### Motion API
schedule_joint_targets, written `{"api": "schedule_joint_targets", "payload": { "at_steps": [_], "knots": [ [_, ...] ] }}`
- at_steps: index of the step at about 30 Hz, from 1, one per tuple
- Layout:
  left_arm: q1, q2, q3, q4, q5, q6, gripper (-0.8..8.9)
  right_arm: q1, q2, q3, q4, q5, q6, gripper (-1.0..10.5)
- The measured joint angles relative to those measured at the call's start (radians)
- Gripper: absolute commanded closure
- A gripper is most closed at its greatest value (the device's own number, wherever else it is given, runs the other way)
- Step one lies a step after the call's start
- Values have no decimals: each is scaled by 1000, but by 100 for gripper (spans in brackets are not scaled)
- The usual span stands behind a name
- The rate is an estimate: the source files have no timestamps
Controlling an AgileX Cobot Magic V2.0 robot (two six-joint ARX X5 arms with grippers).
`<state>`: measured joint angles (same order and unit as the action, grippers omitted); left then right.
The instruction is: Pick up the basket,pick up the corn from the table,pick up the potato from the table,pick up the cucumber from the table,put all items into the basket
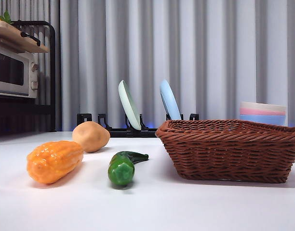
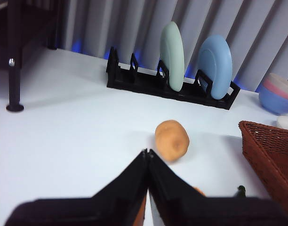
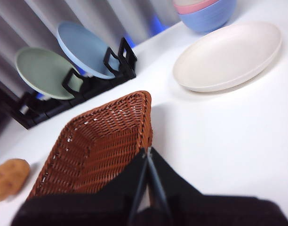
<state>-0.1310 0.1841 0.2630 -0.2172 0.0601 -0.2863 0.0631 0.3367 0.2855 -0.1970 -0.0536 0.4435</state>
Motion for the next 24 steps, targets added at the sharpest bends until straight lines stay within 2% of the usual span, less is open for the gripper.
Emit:
{"api": "schedule_joint_targets", "payload": {
  "at_steps": [8,11,15,17,18,20,21,22,23,24],
  "knots": [
    [0,268,226,-95,24,79,819,0,311,261,-134,-137,-142,963],
    [0,383,319,-150,97,97,819,0,424,351,-192,-196,-188,963],
    [0,533,414,-214,242,130,818,0,552,448,-276,-249,-257,960],
    [0,599,441,-240,299,138,816,0,599,477,-301,-259,-284,874],
    [0,627,449,-249,323,139,809,0,618,487,-308,-261,-293,787],
    [0,662,458,-253,349,141,714,0,642,494,-312,-261,-304,599],
    [0,673,460,-253,353,141,604,0,650,496,-312,-261,-306,527],
    [0,678,461,-253,353,142,495,0,654,496,-314,-261,-309,497],
    [0,680,462,-253,353,144,438,0,657,496,-313,-261,-311,502],
    [0,681,462,-253,353,145,429,0,658,496,-313,-261,-313,506]
  ]
}}
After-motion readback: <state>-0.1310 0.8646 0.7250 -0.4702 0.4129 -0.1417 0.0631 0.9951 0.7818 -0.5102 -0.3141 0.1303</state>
